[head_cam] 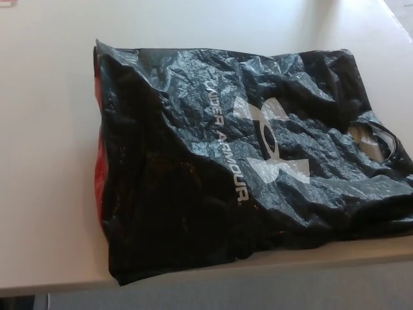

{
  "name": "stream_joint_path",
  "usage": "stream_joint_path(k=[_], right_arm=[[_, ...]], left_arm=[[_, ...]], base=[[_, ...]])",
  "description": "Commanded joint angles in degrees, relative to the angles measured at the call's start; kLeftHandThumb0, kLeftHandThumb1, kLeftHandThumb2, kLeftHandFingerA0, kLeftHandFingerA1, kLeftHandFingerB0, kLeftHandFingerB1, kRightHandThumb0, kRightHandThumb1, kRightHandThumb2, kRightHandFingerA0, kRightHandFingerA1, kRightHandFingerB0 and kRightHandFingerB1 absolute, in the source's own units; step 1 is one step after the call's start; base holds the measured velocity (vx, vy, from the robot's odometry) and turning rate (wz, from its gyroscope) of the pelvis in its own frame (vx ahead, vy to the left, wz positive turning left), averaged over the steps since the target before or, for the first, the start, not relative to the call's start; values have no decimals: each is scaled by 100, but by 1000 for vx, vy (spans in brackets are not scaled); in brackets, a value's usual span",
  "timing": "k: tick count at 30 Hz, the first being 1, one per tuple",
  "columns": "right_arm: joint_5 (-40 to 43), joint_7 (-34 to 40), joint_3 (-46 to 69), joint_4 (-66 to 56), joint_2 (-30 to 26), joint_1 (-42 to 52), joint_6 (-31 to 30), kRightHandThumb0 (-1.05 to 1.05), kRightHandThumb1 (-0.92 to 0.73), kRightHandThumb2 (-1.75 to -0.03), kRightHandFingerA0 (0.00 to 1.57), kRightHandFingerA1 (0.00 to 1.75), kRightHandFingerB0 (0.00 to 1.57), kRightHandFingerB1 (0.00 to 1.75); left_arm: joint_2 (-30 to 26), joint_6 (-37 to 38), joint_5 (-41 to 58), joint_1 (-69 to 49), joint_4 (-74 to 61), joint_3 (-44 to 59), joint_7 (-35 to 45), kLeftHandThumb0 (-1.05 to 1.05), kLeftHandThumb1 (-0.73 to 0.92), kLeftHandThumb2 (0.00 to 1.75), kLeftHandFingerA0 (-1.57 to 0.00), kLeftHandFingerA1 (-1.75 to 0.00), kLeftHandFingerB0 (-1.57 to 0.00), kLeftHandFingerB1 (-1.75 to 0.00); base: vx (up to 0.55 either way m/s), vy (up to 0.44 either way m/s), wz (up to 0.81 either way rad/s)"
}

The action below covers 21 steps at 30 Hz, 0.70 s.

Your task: A plastic bag is kept in the middle of the desk and the robot uses both its hands to grab the bag from the left and right and brings its hands close together to compress the bag

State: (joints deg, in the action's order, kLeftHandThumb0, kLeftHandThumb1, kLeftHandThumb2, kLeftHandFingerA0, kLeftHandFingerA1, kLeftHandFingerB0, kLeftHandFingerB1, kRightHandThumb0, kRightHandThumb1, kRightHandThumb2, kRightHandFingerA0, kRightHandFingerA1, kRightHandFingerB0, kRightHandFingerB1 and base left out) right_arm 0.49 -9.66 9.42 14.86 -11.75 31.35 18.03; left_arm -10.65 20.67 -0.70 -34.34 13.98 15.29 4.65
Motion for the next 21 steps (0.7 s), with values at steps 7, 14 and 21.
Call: stream_joint_path(k=[7,14,21], right_arm=[[955,-789,469,-968,-214,536,1800,-46,-92,-75,5,26,7,24],[729,-747,567,-866,-218,631,2163,-50,-92,-72,7,26,8,26],[701,-520,886,-1749,-397,471,1915,-77,-80,-63,0,19,0,22]], left_arm=[[-84,1964,661,-552,-995,519,345,-53,82,64,-40,-41,-26,-32],[-41,2030,603,-696,-1033,554,387,-61,84,65,-38,-40,-25,-32],[-206,1936,1366,-355,-2032,1019,357,-70,86,66,-30,-35,-23,-29]], base=[[0,0,0],[0,0,0],[0,0,0]])
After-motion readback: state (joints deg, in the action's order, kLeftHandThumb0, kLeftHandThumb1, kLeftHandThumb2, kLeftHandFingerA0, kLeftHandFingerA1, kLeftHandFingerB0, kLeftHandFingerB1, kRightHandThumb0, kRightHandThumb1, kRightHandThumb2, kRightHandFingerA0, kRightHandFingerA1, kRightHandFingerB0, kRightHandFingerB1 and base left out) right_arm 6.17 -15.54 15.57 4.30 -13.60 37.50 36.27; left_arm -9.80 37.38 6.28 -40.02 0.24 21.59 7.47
